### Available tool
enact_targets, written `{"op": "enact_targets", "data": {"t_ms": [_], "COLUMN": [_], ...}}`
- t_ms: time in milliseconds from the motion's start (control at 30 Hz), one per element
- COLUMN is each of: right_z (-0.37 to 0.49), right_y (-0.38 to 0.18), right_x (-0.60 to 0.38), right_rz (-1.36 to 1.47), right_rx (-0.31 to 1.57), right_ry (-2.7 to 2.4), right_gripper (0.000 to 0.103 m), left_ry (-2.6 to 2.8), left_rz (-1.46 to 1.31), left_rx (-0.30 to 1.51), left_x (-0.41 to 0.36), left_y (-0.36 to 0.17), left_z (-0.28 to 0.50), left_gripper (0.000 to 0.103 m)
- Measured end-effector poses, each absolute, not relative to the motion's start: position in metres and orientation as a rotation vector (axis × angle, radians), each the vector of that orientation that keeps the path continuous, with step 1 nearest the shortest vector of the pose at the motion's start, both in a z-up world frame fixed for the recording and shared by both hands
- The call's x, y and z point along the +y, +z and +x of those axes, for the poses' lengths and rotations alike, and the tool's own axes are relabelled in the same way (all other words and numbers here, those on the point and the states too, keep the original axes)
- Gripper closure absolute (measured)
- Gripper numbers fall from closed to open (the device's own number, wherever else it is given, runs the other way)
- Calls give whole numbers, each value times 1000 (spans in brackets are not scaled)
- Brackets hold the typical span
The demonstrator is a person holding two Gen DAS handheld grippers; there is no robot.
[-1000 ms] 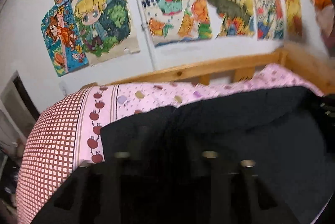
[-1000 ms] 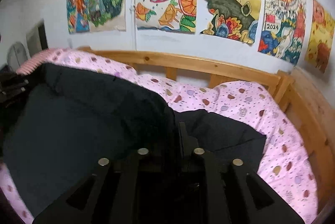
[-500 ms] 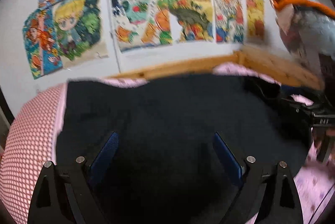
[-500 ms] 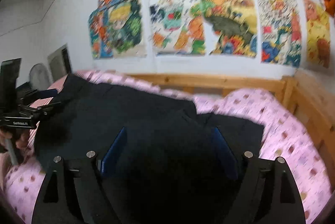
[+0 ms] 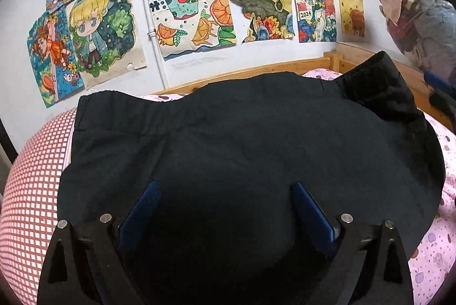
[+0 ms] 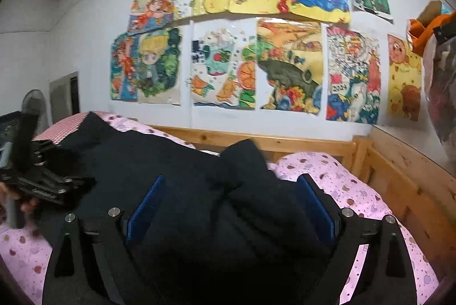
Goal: Fold large clothes
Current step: 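Fold the lifted side over the jacket body and release with both grippers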
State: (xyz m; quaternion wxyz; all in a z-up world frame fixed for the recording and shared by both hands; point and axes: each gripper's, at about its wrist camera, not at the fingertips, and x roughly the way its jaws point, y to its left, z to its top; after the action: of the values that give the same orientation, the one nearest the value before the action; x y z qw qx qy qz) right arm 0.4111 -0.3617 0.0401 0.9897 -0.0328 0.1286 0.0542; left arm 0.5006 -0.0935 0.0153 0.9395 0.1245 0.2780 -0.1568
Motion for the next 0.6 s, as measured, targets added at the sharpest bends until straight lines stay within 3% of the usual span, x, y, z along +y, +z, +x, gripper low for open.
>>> {"op": "enact_targets", "data": {"t_ms": [267,600], "right_z": [463,539], "right_y": [-1,-4], "right_x": [-340,-359], "right_rz": [-176,-19], "right_rx": [538,647], "right_ry": [202,125], "right_gripper": [13,13], "left_ry": [-294,-197], "left_rz": [231,197], "left_rx": [567,596], "left_x": [-93,-92], "left_y": [15,18], "left_z": [510,549], "left_gripper": [3,0]}}
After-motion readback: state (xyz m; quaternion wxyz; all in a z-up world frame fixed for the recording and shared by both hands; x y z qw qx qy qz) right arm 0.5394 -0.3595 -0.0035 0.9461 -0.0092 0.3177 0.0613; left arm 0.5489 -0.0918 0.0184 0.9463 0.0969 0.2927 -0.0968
